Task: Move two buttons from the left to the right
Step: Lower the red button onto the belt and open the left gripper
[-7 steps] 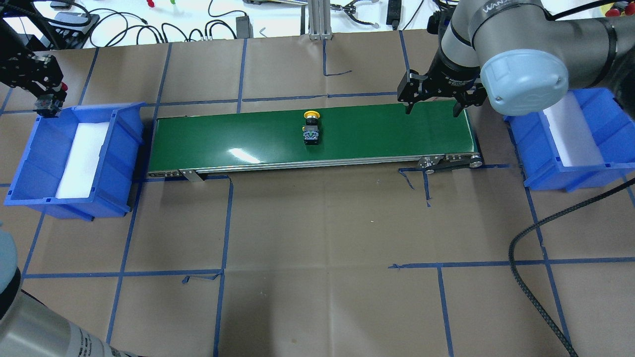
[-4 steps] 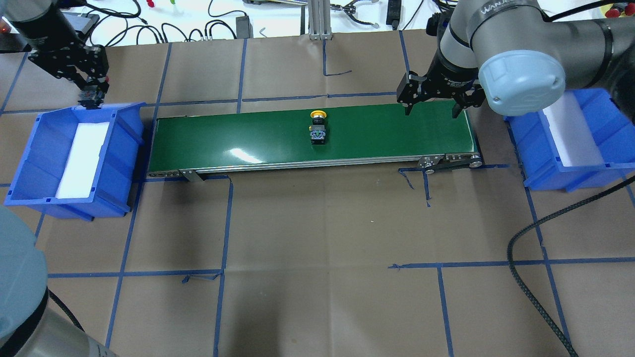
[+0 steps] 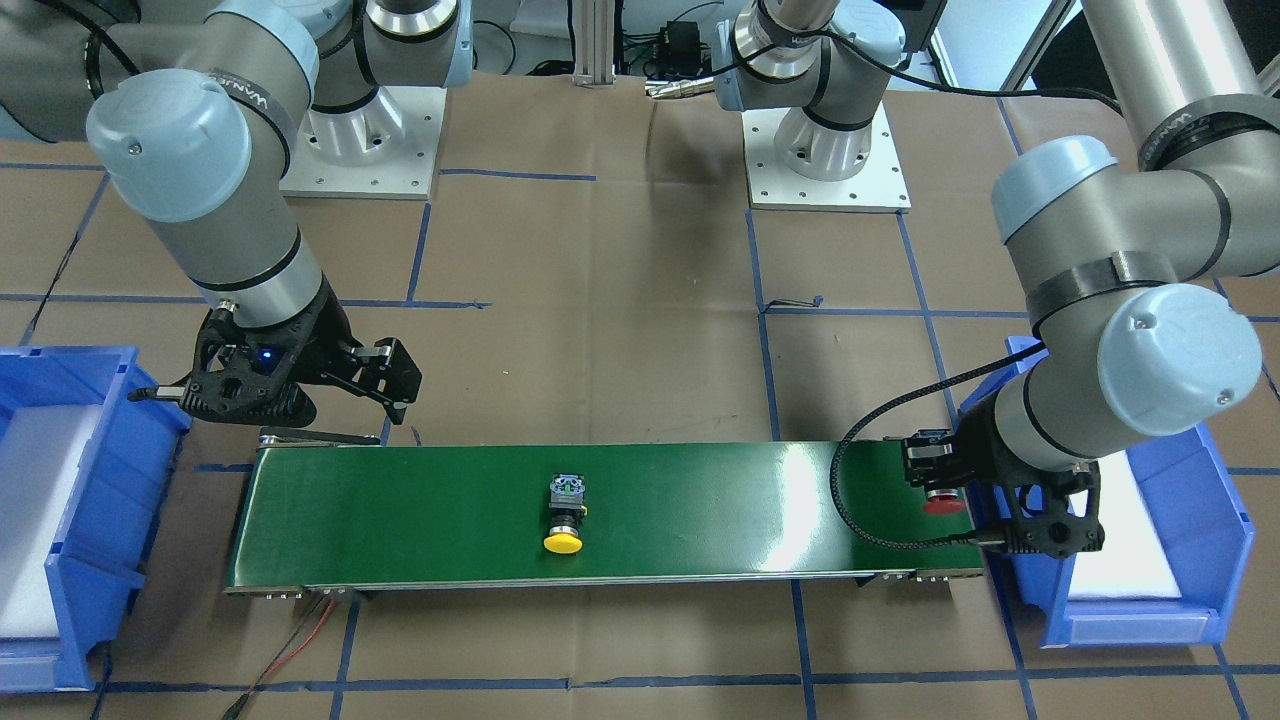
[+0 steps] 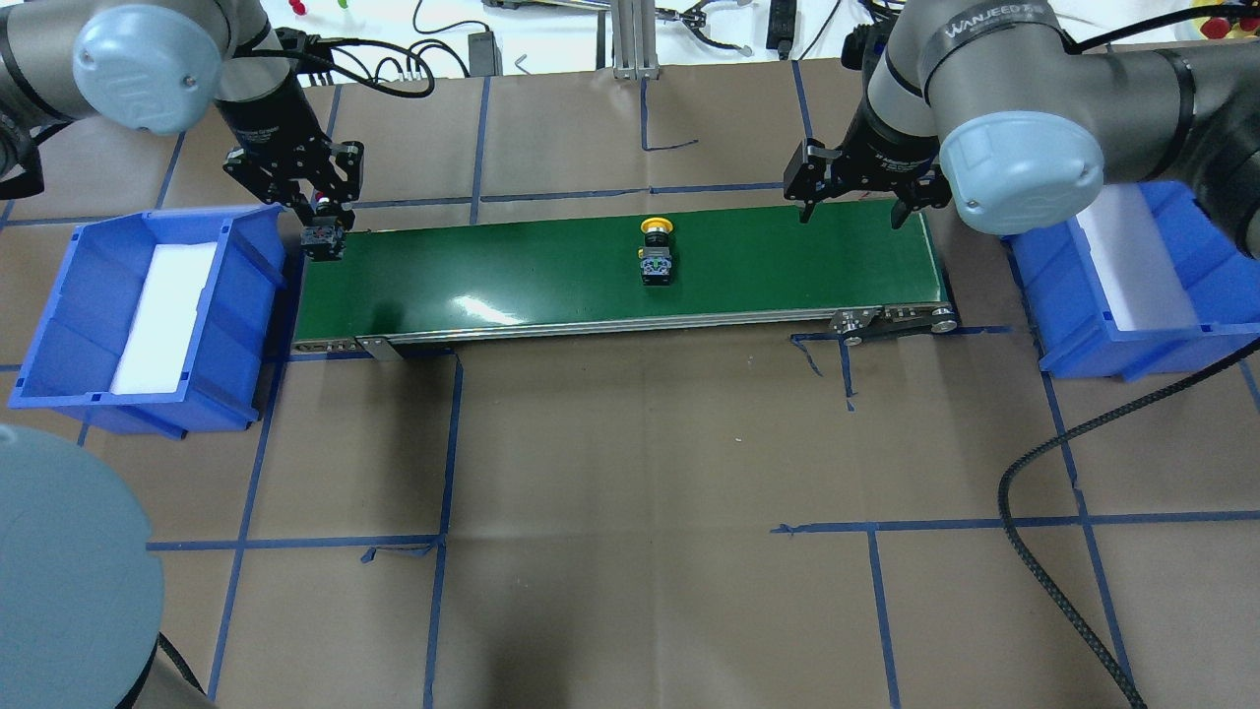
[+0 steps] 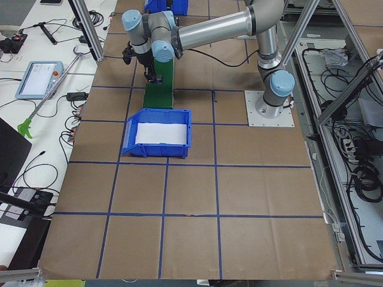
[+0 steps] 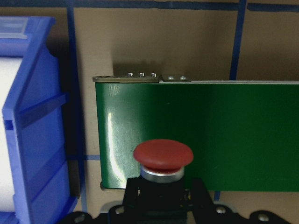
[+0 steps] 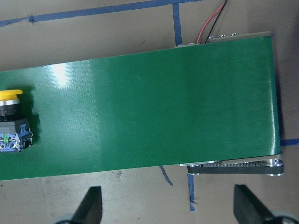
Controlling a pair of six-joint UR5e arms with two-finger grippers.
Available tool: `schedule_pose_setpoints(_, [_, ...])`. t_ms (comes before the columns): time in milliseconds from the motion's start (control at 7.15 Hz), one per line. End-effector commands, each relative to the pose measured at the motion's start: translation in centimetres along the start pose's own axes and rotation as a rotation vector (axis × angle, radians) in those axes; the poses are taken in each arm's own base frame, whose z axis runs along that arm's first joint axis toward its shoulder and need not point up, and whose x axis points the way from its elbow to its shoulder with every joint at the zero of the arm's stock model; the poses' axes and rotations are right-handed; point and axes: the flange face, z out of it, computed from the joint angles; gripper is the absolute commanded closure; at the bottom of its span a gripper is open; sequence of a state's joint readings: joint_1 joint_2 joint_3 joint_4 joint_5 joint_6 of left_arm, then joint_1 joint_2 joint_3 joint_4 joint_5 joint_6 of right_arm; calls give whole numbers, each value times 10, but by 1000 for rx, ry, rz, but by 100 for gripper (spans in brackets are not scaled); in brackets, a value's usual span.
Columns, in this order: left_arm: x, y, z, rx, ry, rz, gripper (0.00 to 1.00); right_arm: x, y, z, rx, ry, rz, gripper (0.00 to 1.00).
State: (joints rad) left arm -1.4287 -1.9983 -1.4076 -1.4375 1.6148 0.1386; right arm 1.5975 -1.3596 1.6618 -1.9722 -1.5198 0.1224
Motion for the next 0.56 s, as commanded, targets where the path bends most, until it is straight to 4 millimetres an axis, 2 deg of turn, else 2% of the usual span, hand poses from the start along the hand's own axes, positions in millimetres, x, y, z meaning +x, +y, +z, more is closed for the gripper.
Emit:
schedule_pose_setpoints(0, [-2,6,45,45,-7,49,100,1,-7,12,10,-2,0,0])
schedule_pose_setpoints(140, [-5,8,63,54,-12,64,100,1,-8,9,20,-3,1,0])
schedule_pose_setpoints(420, [-5,10,75,90,-21,71,100,0,-7,11,16,-3,0,0])
